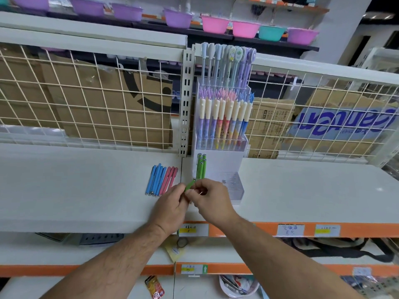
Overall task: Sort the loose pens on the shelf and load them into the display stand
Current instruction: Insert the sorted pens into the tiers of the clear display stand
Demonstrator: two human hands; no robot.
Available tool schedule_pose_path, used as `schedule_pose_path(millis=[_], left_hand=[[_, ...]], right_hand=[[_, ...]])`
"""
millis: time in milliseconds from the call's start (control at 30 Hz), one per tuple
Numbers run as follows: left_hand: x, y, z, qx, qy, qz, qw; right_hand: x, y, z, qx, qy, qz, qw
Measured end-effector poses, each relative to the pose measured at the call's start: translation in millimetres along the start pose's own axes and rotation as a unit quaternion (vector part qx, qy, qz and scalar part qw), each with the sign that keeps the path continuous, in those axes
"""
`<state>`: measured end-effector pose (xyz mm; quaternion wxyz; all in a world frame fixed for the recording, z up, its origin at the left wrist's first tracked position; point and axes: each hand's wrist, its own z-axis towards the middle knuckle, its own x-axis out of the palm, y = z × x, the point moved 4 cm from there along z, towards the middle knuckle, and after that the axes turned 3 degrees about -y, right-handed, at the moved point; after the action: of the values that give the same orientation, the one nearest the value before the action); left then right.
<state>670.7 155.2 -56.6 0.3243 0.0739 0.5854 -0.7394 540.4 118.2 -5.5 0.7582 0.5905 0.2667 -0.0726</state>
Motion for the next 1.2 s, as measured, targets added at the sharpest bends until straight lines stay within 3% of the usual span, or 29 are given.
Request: schedule_pose_path(millis=[167, 333, 467, 1200], left_hand=[[-2, -8, -3, 0.027, 0.022, 0.033, 0.999], [-20, 11, 5, 0.064, 0.058, 0.240, 0.967], [-25, 24, 2, 0.061, 0.058, 0.320, 0.944], [-21, 26, 4, 0.029, 0.089, 0.327, 0.940]], right_hand=[[-3, 5, -3, -0.014, -0.031, 0.006, 0.999], [-29, 13, 3, -0.011, -0.085, 0.017, 0.996], [-59, 21, 18, -0.007, -0.128, 0.005, 0.992], [-34, -15, 37, 0.016, -0.072, -0.070, 0.995]])
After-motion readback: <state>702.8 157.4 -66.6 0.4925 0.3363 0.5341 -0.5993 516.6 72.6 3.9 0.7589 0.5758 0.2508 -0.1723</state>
